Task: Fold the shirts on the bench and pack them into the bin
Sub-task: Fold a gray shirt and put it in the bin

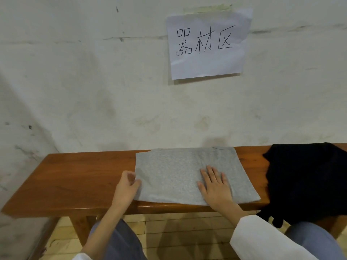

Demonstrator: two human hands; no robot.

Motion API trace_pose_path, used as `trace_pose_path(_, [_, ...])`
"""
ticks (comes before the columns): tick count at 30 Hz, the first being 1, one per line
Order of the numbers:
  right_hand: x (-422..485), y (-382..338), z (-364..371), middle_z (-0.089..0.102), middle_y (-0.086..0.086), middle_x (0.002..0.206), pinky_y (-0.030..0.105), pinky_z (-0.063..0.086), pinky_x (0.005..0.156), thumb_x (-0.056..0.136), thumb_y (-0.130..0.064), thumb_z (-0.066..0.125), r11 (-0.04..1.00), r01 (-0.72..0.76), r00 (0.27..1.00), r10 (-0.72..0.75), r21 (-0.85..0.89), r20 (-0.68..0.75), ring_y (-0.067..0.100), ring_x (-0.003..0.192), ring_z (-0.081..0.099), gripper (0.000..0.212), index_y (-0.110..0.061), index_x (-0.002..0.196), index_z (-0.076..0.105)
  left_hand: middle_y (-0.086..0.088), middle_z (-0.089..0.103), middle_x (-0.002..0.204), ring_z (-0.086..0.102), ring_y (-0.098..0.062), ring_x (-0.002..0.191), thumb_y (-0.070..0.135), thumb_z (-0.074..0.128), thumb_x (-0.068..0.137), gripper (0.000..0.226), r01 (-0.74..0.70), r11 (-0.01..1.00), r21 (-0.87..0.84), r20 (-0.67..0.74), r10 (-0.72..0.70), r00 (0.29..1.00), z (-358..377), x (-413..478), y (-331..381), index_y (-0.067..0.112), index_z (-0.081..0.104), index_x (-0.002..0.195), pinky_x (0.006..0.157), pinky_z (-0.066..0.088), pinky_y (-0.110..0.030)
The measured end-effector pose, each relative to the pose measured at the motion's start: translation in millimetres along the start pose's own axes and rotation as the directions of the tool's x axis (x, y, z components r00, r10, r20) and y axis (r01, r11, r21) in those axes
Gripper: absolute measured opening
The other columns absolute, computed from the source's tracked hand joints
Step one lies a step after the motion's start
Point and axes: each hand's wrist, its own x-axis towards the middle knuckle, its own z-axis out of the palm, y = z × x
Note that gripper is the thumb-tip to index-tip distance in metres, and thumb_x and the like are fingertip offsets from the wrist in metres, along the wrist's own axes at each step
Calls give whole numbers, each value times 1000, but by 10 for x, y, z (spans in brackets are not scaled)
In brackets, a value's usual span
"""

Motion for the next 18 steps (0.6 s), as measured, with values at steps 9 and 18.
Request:
trace_pose_path(9, [-448,424,-153,31,-16,143,22,23,111,75,-85,10,952,169,985,-154,253,-80,2,132,28,92,-27,140,39,4,55,101,54,-19,95,25,63,83,30,-256,682,685,-25,373,927,89,-209,-231,22,52,111,78,41,-32])
trace_pose_path(18, [-779,936,-72,62,-8,107,20,49,82,64,-23,87,964,264,907,-233,40,-350,7,102,52,46,-23,104,66,11,40,119,38,-8,111,25,68,82,34,-629,534,566,456,432,778,428,-261,-86,29,48,109,92,33,-20])
